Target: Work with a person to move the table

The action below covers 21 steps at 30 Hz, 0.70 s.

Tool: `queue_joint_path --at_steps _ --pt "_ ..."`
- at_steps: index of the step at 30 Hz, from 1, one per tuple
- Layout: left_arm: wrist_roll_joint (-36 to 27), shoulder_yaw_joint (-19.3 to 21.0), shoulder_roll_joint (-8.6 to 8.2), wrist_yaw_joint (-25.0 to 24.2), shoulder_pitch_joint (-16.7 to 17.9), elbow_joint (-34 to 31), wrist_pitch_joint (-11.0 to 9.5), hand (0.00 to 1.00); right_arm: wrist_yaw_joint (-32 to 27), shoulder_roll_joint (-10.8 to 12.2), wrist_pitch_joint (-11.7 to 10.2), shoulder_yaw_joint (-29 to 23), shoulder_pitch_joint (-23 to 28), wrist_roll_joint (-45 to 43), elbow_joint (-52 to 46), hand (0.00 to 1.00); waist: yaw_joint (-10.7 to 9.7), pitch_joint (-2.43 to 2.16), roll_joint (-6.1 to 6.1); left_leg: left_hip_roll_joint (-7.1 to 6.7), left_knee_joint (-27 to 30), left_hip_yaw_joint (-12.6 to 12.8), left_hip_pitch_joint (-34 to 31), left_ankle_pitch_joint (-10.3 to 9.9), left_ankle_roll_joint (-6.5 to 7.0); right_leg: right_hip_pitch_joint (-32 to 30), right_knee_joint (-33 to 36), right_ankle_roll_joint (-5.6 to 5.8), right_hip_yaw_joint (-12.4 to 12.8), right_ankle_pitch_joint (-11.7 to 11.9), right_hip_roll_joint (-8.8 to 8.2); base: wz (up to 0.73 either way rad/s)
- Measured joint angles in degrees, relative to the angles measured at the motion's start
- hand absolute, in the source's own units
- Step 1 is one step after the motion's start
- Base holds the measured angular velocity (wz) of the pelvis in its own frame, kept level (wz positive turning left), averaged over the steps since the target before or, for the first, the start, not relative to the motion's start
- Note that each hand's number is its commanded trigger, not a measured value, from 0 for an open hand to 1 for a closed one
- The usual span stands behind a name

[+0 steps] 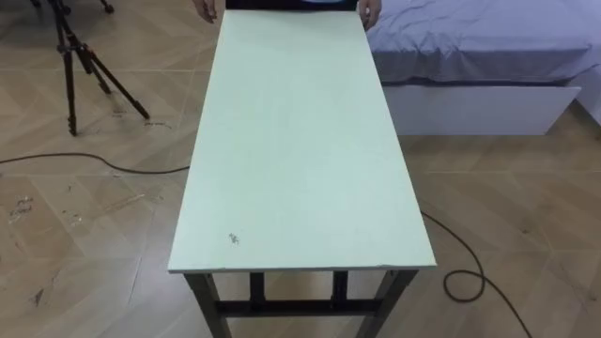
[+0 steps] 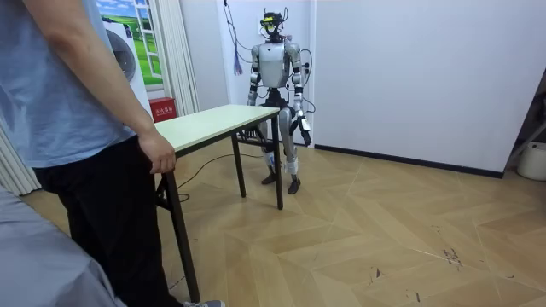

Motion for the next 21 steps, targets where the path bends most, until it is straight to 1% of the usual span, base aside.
queue_joint_path --at_steps 5,9,10,11,12,13,14,15,17,18,19,20,21 --pt "-1.02 0.00 -0.10 0.02 0.18 0.00 0.00 0.00 0.21 0.00 0.04 0.10 0.00 0.00 0.04 0.00 0.24 0.04 0.34 0.00 0.02 0.02 -0.03 -0.15 0.04 -0.35 -0.05 0.01 0.04 -0.01 0.00 0.00" --pt "-1.22 0.00 -0.10 0.04 0.16 0.00 0.00 0.00 0.72 0.01 0.04 0.10 -0.04 0.00 0.23 0.00 0.27 0.05 0.32 -0.03 0.00 0.11 -0.16 -0.16 0.04 -0.43 -0.58 0.04 0.39 0.00 0.04 0.00" --pt "-2.62 0.07 -0.10 0.01 0.12 0.00 -0.02 0.00 0.98 0.01 0.08 0.10 -0.04 0.00 0.25 0.00 0.46 0.15 0.03 -0.04 0.00 0.11 -0.24 -0.16 0.04 -0.38 -0.65 0.04 0.43 0.00 0.04 0.00" --pt "-3.58 0.08 -0.09 -0.04 0.10 -0.01 -0.03 0.00 1.17 0.01 0.09 0.13 -0.04 0.00 0.25 0.00 0.52 0.07 0.17 -0.05 0.01 0.11 -0.24 -0.16 0.04 -0.32 -0.72 0.05 0.44 0.00 0.04 0.00" --pt "-5.43 0.09 -0.08 -0.33 0.00 -0.02 -0.02 0.00 1.61 -0.01 0.17 0.13 -0.01 0.00 0.25 0.00 0.71 0.08 -0.03 -0.07 0.03 0.14 -0.17 -0.16 0.04 0.11 -0.80 0.08 0.43 -0.02 0.02 0.00" --pt "-7.85 0.05 -0.07 -1.18 0.23 -0.04 -0.02 0.00 1.96 -0.01 0.35 0.13 -0.03 0.09 0.23 0.00 1.01 0.25 -0.37 -0.11 0.04 0.14 -0.12 -0.16 0.04 0.14 -0.82 0.10 0.50 -0.03 -0.02 0.00" --pt "-11.28 0.00 -0.06 -2.51 0.11 -0.05 0.01 0.00 2.09 -0.07 0.68 0.05 -0.17 0.67 0.23 0.00 1.11 0.32 -0.43 -0.14 0.05 0.17 -0.09 -0.16 0.04 0.09 -0.85 0.11 0.50 -0.04 -0.08 0.00" --pt "-12.98 -0.04 -0.05 -3.20 -0.06 -0.05 0.02 0.00 2.23 -0.17 0.85 0.04 -0.21 0.88 0.23 0.00 1.15 0.31 -0.35 -0.14 0.06 0.21 -0.12 -0.16 0.04 0.11 -0.84 0.11 0.44 -0.04 -0.11 0.00" --pt "-20.53 -0.27 0.14 -6.30 -0.08 -0.04 0.04 0.00 2.64 -0.31 1.09 0.05 -0.26 1.90 0.20 0.00 1.27 0.47 -0.54 -0.16 0.11 0.22 -0.44 -0.16 0.04 -0.55 -0.83 0.13 0.34 -0.05 -0.16 0.00" --pt "-22.13 -0.39 0.22 -7.07 0.00 -0.04 0.04 0.00 2.73 -0.35 1.10 0.05 -0.30 1.95 0.16 0.00 1.39 0.32 -0.22 -0.16 0.17 0.21 -0.80 -0.16 0.04 -0.73 -0.83 0.14 0.34 -0.06 -0.16 0.00" --pt "-25.15 -0.57 0.32 -8.86 0.29 -0.06 0.06 0.00 3.23 -0.58 1.18 -0.04 -0.25 1.98 -0.18 0.00 1.35 0.35 -0.31 -0.16 0.27 0.17 -1.27 -0.16 0.04 -1.00 -0.76 0.14 0.33 -0.06 -0.18 0.00" --pt "-28.85 -0.61 0.38 -10.78 0.20 -0.06 0.08 0.00 3.77 -0.95 1.32 -0.03 -0.07 2.06 -0.87 0.00 1.43 0.51 -0.46 -0.15 0.28 0.22 -1.19 -0.16 0.04 -1.05 -0.65 0.14 0.49 -0.05 -0.18 0.00" --pt "-30.78 -0.72 0.45 -11.73 0.41 -0.06 0.10 0.00 3.99 -1.13 1.36 -0.02 0.11 2.05 -1.21 0.00 1.44 0.60 -0.31 -0.16 0.28 0.35 -1.20 -0.16 0.04 -1.03 -0.65 0.15 0.50 -0.04 -0.20 -0.05"
